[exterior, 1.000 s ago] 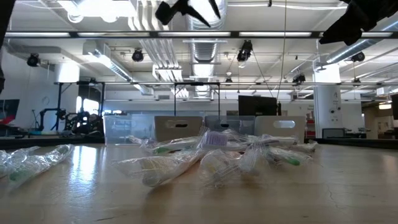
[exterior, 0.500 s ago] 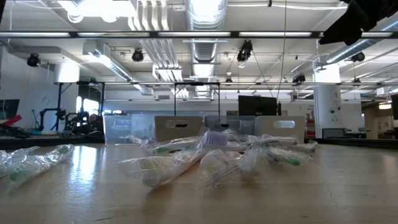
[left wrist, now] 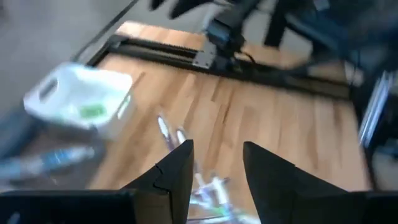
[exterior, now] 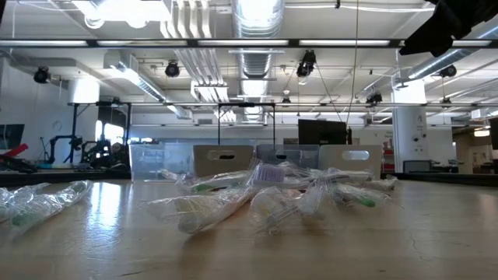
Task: Pick & Place Toothbrushes
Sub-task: Put the orange toothbrush into the white transparent bin
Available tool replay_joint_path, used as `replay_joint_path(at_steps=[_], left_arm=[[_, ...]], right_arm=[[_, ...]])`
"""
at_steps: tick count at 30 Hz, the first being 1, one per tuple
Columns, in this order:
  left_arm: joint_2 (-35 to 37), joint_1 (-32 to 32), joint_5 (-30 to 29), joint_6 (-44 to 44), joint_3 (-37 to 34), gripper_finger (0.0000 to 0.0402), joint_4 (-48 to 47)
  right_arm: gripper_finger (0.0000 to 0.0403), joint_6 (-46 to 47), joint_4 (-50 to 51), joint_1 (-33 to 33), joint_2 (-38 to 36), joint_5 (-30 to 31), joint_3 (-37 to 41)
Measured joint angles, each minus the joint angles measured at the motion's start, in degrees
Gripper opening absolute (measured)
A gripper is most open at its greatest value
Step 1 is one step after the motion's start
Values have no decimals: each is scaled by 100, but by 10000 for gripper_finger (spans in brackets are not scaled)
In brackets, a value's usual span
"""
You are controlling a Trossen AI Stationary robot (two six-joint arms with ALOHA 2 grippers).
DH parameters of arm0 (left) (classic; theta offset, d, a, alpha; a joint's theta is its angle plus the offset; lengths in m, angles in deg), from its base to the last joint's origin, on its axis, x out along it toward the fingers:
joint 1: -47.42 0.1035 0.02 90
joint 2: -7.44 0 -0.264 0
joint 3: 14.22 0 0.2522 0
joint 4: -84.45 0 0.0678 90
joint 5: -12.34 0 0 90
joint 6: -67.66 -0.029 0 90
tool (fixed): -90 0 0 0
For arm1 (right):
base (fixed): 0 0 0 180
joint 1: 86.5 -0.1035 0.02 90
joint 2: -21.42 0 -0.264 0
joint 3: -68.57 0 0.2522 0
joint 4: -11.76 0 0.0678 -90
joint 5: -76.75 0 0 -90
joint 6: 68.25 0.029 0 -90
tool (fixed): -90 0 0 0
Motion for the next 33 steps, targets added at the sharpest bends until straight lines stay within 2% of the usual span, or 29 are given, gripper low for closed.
replay_joint_path(at_steps=[3,8,12,15,19,22,33], left_arm=[[29,13,507,-1180,47,144,-327],[145,26,1508,-2890,464,144,-2511],[162,24,1817,-4531,772,144,-4142],[162,24,1973,-5789,787,144,-4684],[160,18,2028,-7403,628,144,-4645],[155,19,2028,-8175,458,144,-4239],[107,-11,2212,-8401,-482,142,-2134]], right_arm=[[168,0,-1,-1,-1,-1,0],[155,-1,0,1,0,0,0],[144,-1,0,-1,-1,0,0],[135,0,1,-1,-1,-1,0],[124,0,1,1,1,-1,0],[116,0,1,1,-1,-1,0],[83,0,1,1,-1,-1,0]])
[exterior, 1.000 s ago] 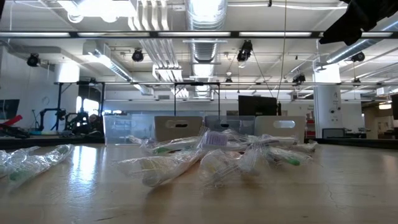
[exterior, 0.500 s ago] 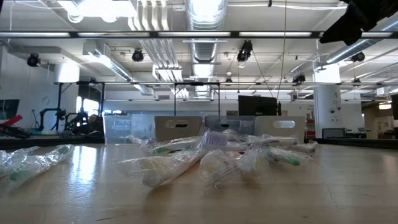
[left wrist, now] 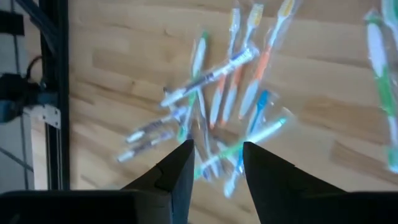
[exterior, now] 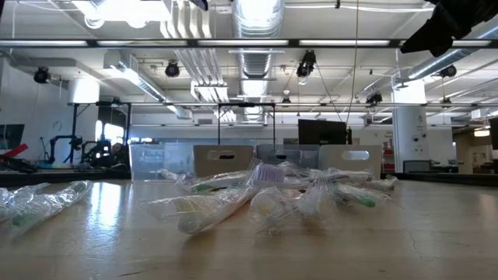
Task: Pick & Place Toothbrushes
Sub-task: Put the orange toothbrush into the white transparent bin
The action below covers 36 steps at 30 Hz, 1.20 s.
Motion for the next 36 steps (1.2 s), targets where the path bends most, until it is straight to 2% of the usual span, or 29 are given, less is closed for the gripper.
replay_joint_path(at_steps=[7,15,23,31,36], left_arm=[[0,-2,109,-465,-1026,126,1077],[0,-9,165,-443,-2021,107,2256],[-101,-7,483,-415,-2300,89,3256],[-721,-42,485,-459,-2105,66,3235],[-880,-87,432,-427,-2112,83,3285]], right_arm=[[61,-1,0,-1,0,0,0],[46,0,-1,-2,1,0,0],[47,0,-2,-1,0,1,0],[70,0,0,-2,0,1,0],[86,0,-2,0,1,1,0]])
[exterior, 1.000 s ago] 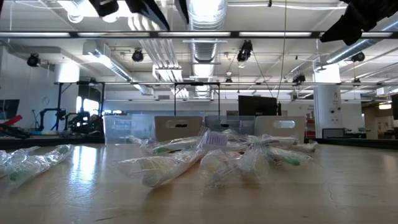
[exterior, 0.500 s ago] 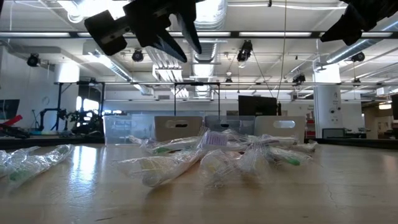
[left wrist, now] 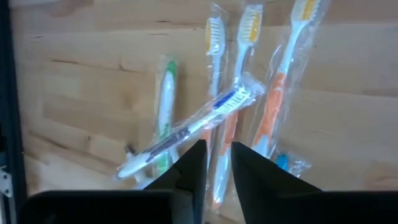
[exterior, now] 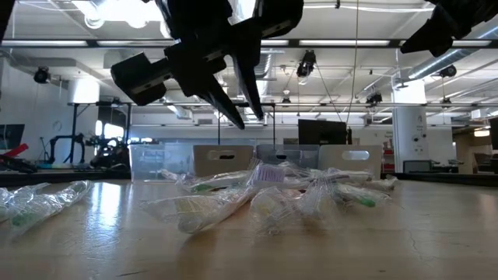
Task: Pick & Place Toothbrushes
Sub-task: Put the orange toothbrush into the white transparent bin
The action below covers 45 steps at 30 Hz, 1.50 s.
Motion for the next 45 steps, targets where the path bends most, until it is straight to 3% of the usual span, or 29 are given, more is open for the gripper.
replay_joint_path(at_steps=[11,25,45], left_arm=[[-275,9,66,75,-47,143,58],[-708,9,112,-331,-300,145,74],[-612,8,332,-517,-331,145,770]], right_arm=[[116,0,0,0,-1,1,0],[151,-1,1,-2,-1,-1,0],[193,0,0,-1,1,0,0]])
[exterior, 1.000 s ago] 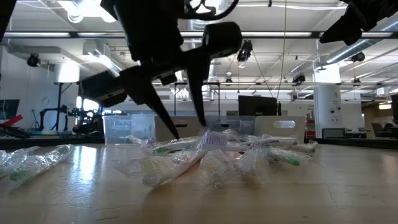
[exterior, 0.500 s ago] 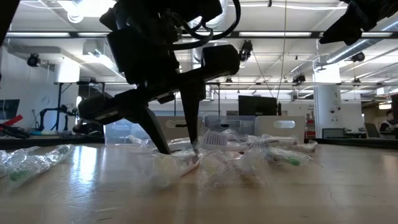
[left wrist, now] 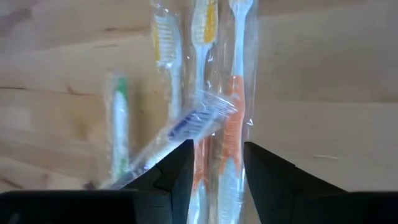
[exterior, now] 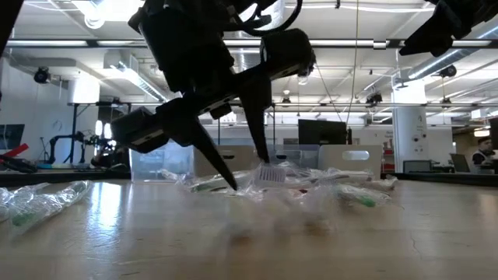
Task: Pick & Place Toothbrushes
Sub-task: Put the orange toothbrush into the white transparent bin
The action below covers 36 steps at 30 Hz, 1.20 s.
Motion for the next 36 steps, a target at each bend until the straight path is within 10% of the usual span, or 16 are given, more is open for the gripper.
replay_joint_path(at_steps=[36], left_arm=[[227,-111,40,343,-159,119,-103]], right_arm=[[128,0,2,1,0,-1,0]])
